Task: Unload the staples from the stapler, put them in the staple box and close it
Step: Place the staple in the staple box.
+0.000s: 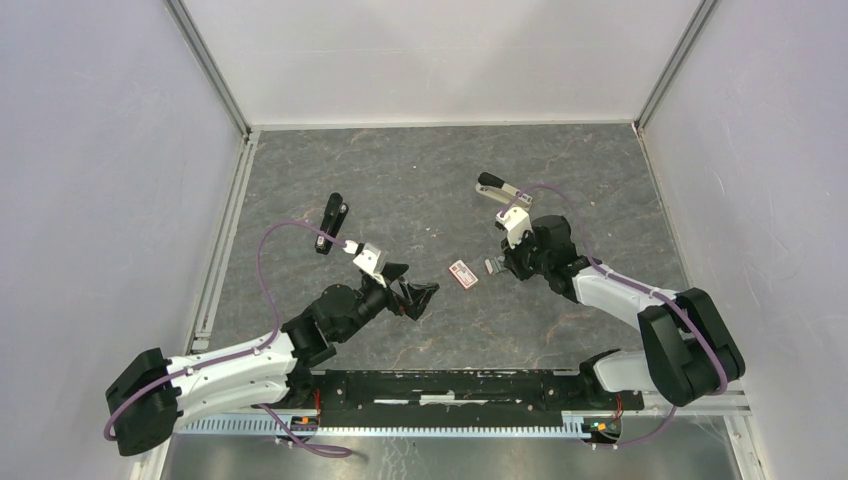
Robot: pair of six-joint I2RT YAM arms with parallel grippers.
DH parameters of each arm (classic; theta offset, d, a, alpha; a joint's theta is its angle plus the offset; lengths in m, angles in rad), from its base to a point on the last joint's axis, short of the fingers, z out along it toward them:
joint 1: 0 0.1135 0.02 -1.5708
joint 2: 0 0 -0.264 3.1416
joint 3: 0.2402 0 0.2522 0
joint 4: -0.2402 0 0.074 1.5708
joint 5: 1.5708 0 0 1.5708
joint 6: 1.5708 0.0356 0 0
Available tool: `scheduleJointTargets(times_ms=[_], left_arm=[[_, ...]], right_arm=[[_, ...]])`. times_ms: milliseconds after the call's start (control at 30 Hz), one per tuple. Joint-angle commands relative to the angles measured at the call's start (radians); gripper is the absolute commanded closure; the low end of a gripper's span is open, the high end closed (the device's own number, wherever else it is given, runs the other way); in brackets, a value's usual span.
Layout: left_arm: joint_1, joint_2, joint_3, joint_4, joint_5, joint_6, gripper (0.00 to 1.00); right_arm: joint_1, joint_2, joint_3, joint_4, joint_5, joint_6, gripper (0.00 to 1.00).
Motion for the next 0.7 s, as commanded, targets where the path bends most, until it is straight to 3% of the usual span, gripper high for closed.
scheduleJointTargets(times_ms=[0, 667], left_arm=[[0.005, -0.010, -0.005, 0.033, -0.018, -0.042, 0.00], [0.005, -0.005, -0.006, 0.038, -0.019, -0.044, 0.00]], right_arm=[[-0.003, -0.005, -0.007, 0.008, -0.023, -0.012, 0.83], [0.001, -0.012, -0.010, 0.010, -0.051, -0.020, 0.83]])
